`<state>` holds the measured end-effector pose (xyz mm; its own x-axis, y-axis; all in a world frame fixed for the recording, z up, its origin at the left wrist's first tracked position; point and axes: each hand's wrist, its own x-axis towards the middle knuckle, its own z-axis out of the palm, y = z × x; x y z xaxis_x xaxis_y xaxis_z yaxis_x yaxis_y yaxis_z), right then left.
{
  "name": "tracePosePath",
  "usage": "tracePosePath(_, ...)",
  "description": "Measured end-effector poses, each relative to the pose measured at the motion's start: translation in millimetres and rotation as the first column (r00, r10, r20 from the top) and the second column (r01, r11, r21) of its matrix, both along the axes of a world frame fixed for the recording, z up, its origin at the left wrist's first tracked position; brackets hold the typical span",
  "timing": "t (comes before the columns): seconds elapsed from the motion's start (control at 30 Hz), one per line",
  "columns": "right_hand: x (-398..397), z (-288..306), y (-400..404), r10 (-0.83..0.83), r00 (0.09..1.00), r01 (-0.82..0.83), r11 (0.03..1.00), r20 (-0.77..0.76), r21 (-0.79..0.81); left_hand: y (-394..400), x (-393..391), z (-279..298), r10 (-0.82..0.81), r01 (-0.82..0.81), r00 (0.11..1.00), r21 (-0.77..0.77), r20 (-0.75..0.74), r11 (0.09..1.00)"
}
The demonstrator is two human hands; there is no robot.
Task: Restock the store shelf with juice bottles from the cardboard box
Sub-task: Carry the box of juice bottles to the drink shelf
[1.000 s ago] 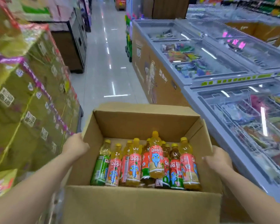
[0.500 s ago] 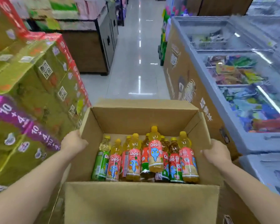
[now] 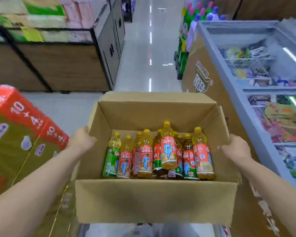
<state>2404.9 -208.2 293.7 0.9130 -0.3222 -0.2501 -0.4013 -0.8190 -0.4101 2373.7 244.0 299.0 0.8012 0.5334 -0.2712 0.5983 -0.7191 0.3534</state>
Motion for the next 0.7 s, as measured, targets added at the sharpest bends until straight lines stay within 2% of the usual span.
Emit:
tracePosePath(0.33, 390.7, -1.6, 34.4, 0.06, 0.998, -0.062, 0.996, 0.027, 0.064, 49.5, 377.4, -9.5, 0.093, -0.091, 0.996, -0.098, 0.009, 0.991)
tracePosePath(0.7, 806.3, 11.1, 109.0, 0.043, 0.999, -0.043, 0.999, 0.017, 0.033, 123.1, 795.8, -7.0, -0.044, 0.042, 0.998, 0.037, 0.053, 0.998)
